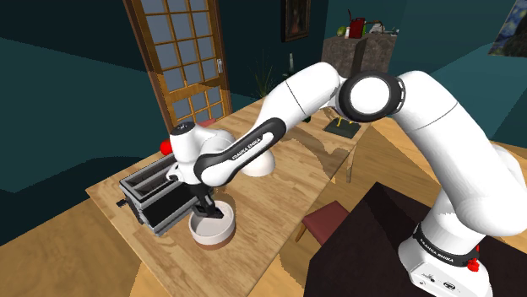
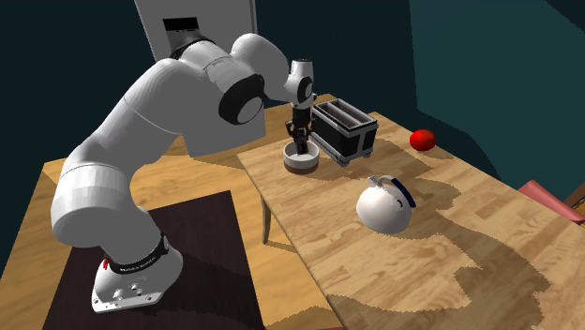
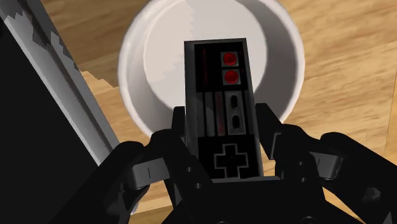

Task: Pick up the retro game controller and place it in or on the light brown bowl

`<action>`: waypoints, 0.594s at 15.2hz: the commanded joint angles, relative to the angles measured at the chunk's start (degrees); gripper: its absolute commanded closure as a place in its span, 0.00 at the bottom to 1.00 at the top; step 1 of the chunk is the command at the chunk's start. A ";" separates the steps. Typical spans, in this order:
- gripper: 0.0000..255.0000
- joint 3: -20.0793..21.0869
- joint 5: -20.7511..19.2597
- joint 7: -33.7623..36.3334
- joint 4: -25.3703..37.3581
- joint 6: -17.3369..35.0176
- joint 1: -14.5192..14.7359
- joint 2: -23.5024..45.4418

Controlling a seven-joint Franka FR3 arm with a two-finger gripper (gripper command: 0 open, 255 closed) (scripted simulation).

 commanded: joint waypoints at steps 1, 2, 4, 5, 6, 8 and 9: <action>1.00 -0.42 -0.42 0.15 0.22 0.82 0.27 1.01; 1.00 -0.63 -0.62 0.24 0.28 1.24 0.40 1.48; 1.00 -1.04 -1.02 0.42 0.43 2.06 0.66 2.45; 1.00 -1.28 -1.25 0.52 0.55 2.52 0.82 3.02; 1.00 -1.27 -1.25 0.52 0.54 2.52 0.81 3.02; 1.00 -1.28 -1.25 0.52 0.55 2.52 0.82 3.02; 1.00 -1.28 -1.25 0.52 0.55 2.52 0.82 3.02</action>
